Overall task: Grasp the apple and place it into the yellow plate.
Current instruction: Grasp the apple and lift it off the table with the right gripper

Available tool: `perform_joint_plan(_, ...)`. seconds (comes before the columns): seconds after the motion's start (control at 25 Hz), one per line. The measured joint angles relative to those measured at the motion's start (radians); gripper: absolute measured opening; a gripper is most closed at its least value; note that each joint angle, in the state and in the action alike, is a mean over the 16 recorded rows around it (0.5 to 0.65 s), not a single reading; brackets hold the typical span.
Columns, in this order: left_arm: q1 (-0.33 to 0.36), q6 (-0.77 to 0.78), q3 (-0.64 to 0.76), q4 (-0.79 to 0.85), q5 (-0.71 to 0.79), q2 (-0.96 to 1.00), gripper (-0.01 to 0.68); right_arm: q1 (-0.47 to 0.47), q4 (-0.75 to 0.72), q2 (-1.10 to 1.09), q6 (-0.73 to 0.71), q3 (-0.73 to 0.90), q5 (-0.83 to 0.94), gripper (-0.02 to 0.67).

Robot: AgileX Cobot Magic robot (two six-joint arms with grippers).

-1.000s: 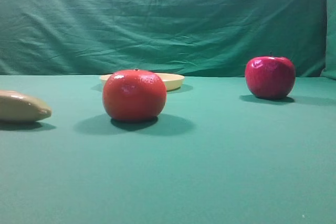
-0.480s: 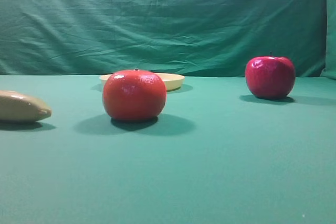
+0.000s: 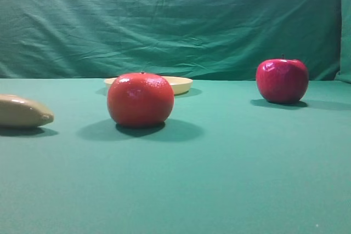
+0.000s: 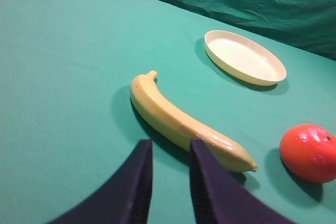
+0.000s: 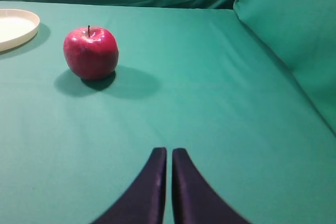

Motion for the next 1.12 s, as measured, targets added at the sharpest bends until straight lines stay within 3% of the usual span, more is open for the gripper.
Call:
perform_joint_plan(0.52,0.0,0.0,0.0,0.0,0.0,0.0,0.157,0.0,0.095,0.162,0.009,-0.183,-0.129,0.0)
perform_joint_plan(1.12,0.0,0.0,0.0,0.0,0.0,0.0,0.157,0.001,0.088,0.851,-0.138,-0.637,0.106,0.0)
